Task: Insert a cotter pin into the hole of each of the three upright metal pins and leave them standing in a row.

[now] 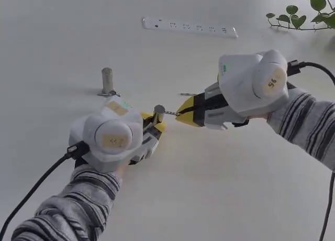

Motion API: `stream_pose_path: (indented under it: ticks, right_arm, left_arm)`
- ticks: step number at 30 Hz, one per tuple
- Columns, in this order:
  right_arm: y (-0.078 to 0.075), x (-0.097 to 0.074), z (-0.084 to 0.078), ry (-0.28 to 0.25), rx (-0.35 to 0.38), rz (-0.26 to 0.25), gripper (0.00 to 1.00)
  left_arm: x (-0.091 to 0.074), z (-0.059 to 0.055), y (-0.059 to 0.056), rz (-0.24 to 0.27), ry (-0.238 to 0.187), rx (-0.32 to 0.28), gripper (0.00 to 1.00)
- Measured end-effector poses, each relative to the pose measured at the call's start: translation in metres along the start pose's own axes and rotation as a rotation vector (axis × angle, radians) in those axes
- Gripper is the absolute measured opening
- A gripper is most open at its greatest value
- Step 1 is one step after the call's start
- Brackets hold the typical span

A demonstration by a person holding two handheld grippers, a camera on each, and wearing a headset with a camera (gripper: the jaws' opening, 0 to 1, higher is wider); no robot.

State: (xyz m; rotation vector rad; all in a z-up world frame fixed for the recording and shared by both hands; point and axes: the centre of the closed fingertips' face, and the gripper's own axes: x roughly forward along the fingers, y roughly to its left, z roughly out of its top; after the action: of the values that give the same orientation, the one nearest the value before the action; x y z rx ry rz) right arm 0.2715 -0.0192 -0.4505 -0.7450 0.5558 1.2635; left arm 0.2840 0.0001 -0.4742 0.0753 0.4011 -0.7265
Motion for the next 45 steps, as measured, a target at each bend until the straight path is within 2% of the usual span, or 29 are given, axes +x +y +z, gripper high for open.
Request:
stream_pose_path:
  ticks: [11,15,19,27,45]
  right_arm:
    - [0.000,0.006,0.009,0.022,-0.050,-0.017,0.00]
    - [-0.003,0.006,0.010,0.013,-0.041,-0.032,0.00]
    - [-0.005,0.000,0.012,0.005,-0.011,-0.041,0.06]
    - [-0.004,-0.006,0.006,0.006,0.032,-0.037,0.00]
    - [-0.001,-0.001,0.017,-0.010,0.042,-0.033,0.00]
  left_arm:
    - [0.000,0.000,0.000,0.036,-0.002,-0.013,0.09]
    - [0.001,0.000,0.000,0.055,-0.002,-0.026,0.09]
    - [0.001,0.000,0.000,0.072,-0.002,-0.038,0.09]
    - [0.001,-0.001,0.001,0.105,-0.005,-0.061,0.09]
    - [0.001,-0.002,0.001,0.128,-0.008,-0.091,0.10]
